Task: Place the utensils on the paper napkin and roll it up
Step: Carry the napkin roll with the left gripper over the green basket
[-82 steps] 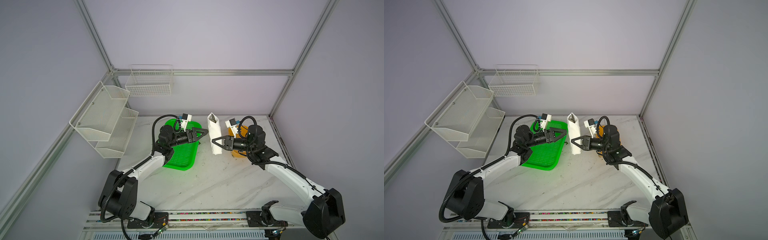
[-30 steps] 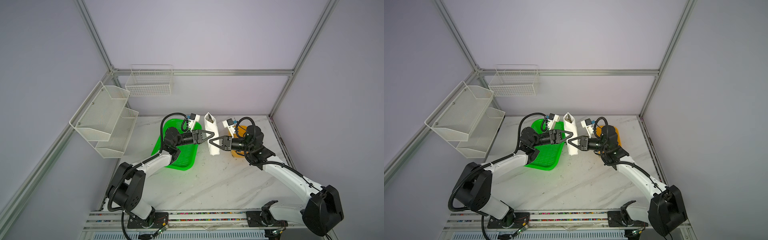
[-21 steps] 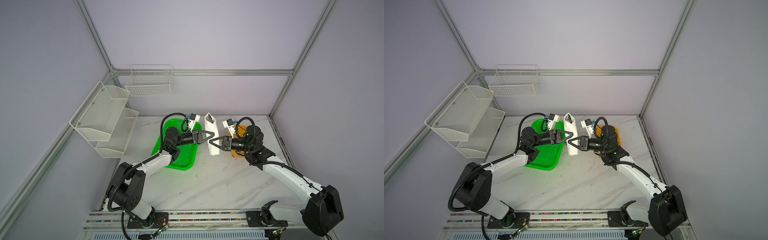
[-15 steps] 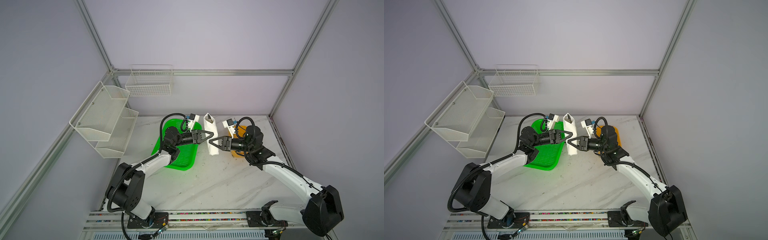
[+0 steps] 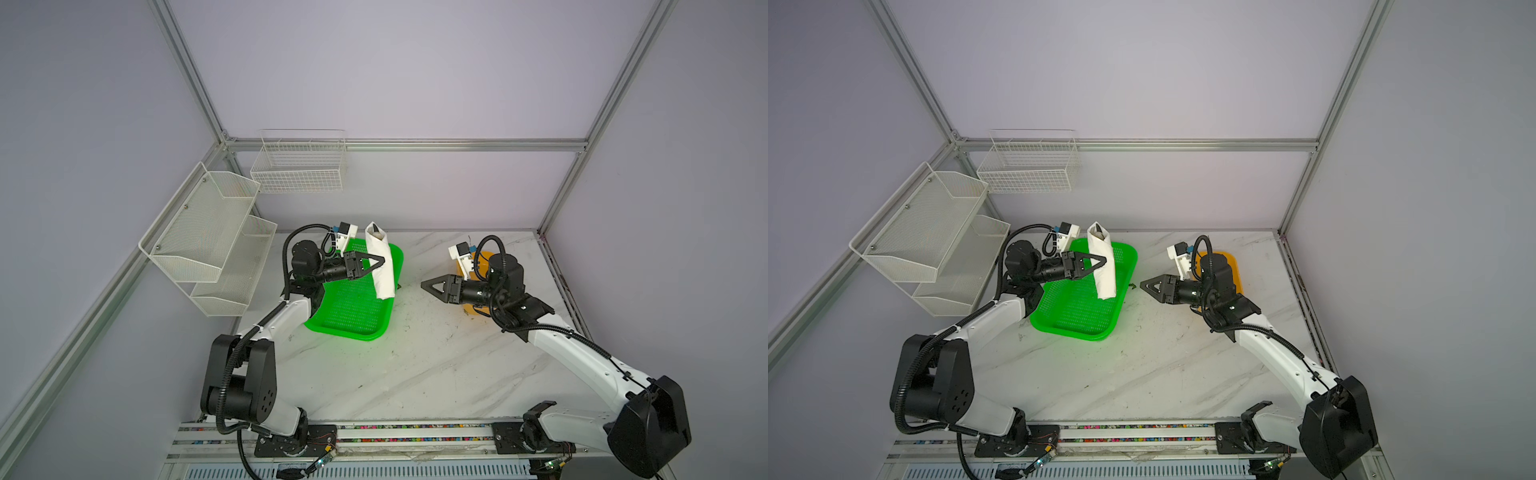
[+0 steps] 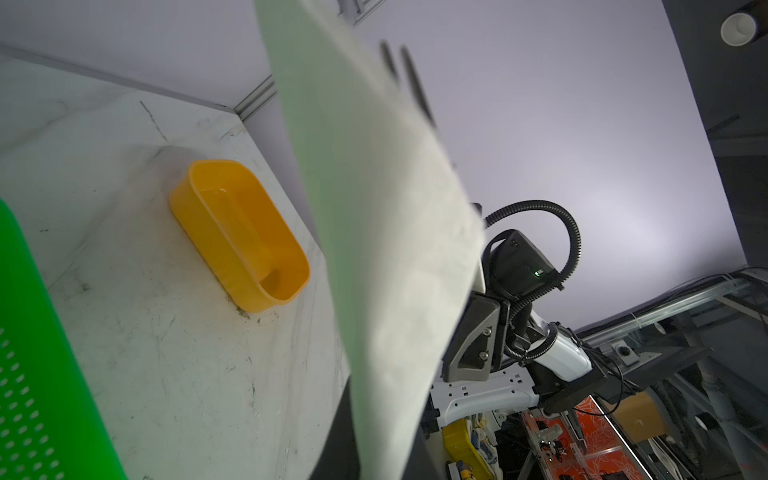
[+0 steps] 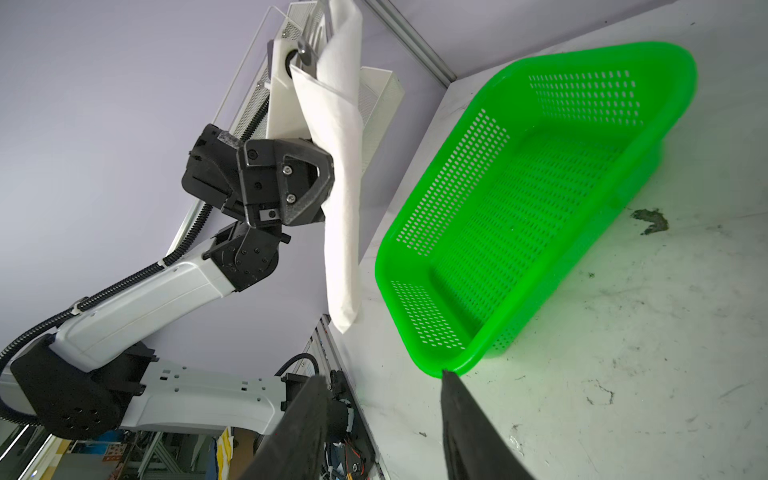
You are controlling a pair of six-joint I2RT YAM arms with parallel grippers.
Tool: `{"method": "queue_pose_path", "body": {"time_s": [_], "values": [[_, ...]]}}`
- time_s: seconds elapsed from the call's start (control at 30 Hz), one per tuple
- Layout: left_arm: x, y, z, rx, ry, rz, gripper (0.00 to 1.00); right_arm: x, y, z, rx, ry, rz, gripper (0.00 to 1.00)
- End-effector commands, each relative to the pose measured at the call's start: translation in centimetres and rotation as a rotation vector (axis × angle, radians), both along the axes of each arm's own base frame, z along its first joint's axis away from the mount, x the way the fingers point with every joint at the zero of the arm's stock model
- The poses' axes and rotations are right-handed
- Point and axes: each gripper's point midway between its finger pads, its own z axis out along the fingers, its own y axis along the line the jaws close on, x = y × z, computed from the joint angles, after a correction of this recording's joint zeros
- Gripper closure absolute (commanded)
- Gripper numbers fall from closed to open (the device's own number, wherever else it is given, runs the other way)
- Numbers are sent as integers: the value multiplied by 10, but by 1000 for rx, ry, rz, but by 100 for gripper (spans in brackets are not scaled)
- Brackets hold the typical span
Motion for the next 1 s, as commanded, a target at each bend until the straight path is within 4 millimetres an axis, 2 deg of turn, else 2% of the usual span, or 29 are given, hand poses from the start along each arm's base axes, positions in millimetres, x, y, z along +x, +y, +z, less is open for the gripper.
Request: {"method": "queue_pose_path", "body": {"time_s": [0.0, 0.1, 0.27, 0.5, 0.97], "values": [[-8, 12, -22, 145, -17, -57, 90, 4, -3, 4, -43, -42, -12, 53], [-2, 20, -55, 296, 42, -56, 89, 6, -3, 1, -52, -36, -16, 53], [9, 26, -86, 368, 104, -86, 92, 7, -3, -1, -60, -32, -19, 53], [31, 36, -113, 439, 154, -67, 92, 3, -5, -5, -69, -34, -14, 54], [58, 29, -162, 447, 257, -100, 92, 14, 2, -25, -70, 20, -11, 53]]}}
